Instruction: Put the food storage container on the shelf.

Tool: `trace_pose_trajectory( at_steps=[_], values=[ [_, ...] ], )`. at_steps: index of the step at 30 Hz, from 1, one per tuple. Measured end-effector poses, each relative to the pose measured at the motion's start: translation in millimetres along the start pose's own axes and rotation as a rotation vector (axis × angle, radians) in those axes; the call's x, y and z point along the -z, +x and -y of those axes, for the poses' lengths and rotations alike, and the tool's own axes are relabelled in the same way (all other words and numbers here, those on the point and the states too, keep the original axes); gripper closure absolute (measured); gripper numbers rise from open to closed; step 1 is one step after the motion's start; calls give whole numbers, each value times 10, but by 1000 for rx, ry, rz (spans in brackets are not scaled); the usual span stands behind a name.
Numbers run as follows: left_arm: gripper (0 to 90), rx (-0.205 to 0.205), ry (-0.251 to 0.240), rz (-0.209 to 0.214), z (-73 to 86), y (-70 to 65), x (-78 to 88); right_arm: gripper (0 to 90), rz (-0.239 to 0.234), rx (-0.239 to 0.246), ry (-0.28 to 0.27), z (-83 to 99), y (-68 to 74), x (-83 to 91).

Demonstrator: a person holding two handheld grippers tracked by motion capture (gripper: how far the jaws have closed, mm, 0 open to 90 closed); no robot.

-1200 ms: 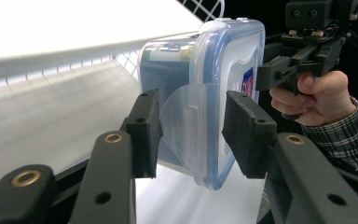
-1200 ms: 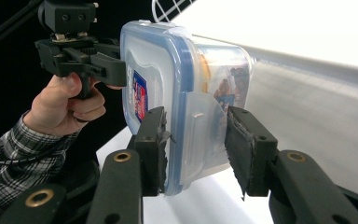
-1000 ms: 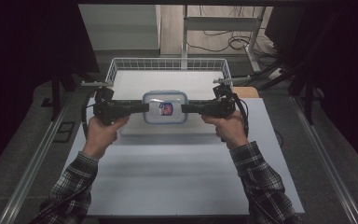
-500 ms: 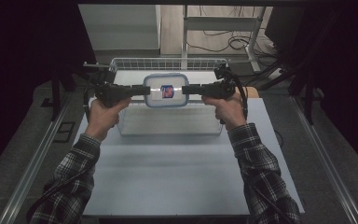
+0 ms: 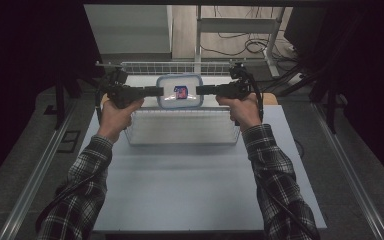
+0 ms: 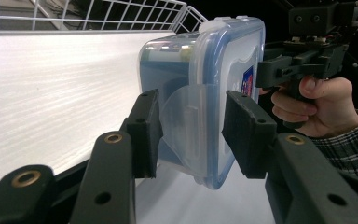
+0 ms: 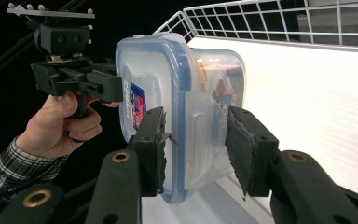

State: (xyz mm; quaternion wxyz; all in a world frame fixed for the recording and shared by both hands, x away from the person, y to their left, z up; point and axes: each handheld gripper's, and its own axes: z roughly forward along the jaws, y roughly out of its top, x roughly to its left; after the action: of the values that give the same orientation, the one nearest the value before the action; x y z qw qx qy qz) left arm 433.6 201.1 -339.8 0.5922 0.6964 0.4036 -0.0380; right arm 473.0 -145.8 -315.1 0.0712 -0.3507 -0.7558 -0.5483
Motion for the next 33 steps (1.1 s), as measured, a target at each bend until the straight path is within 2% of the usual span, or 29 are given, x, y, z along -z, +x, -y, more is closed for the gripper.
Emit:
trace_pose_trajectory(
  at_steps=[15, 28, 30, 33],
  values=[
    [563, 22, -19, -8, 5, 146, -62, 576, 7, -30, 2, -26, -120, -98],
    [549, 3, -26, -26, -15, 161, -80, 562, 9, -62, -5, -16, -166, -126],
    [535, -11, -11, -50, -20, 149, -103, 586, 61, -28, 7, -20, -147, -134],
    [485, 0, -4, -59, -15, 164, -139, 573, 106, -9, 25, -19, -135, -168]
  ],
)
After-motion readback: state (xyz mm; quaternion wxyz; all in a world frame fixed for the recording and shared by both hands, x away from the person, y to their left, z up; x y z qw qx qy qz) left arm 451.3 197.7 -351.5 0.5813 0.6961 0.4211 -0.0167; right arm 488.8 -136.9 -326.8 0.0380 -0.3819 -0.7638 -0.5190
